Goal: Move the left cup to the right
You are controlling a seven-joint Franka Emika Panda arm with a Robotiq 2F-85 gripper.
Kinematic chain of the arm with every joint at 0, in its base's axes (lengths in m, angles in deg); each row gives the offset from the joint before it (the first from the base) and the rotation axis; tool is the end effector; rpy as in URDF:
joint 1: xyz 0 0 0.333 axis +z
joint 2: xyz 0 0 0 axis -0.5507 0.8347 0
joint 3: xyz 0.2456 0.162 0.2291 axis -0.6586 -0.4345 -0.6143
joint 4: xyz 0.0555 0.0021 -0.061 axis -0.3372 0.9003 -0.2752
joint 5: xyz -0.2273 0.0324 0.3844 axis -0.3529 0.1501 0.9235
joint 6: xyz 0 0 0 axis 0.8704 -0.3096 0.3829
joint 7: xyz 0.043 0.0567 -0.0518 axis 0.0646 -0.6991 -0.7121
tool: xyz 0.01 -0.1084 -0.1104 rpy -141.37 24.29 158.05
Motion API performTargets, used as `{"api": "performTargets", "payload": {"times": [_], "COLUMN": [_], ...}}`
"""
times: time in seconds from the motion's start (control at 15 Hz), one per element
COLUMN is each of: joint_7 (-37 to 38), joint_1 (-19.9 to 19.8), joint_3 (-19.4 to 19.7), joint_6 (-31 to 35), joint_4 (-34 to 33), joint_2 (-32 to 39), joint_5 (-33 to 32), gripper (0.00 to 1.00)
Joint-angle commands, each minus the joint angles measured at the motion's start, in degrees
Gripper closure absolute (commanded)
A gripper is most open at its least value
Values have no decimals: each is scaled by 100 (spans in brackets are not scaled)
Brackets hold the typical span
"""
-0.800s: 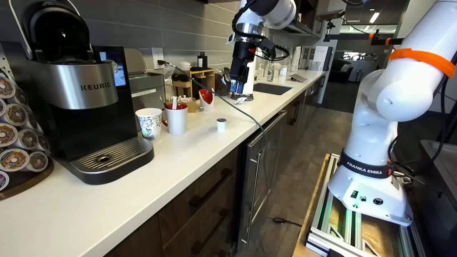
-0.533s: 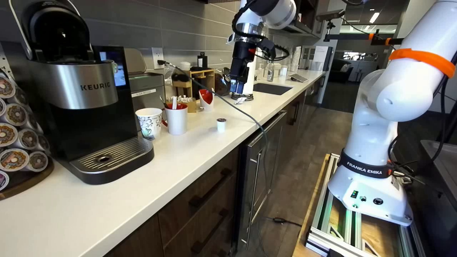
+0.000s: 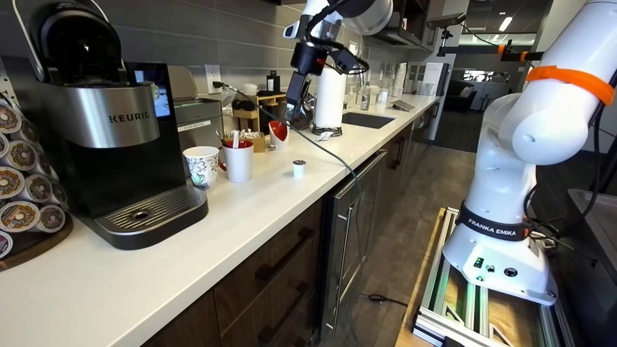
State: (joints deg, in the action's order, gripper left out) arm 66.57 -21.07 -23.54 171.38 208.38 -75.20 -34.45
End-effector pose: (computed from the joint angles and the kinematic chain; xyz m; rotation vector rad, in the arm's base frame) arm 0.4585 0.1393 0.4402 -2.8779 -0.7266 -0.3825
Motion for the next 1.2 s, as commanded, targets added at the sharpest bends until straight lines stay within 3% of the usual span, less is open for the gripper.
{"api": "performTargets", "payload": {"times": [0.0, 0.27, 0.53, 0.67, 0.73, 1.0, 1.13], "joint_7": [180, 110, 155, 270, 263, 1033, 1372], "joint_1": [249, 324, 128, -38, -352, -396, -331], "joint_3": [-616, -1065, -1305, -1316, -1494, -1198, -1089], "joint_6": [444, 796, 1637, 2174, 2375, 2697, 2687], "joint_4": [-343, -817, -1285, -1485, -1564, -2051, -2201], "joint_2": [405, 759, 1557, 2053, 2250, 3073, 3342], "joint_5": [-642, -1644, -3067, -4038, -4499, -6364, -6856], "gripper": [0, 0, 0, 0, 0, 3, 5]}}
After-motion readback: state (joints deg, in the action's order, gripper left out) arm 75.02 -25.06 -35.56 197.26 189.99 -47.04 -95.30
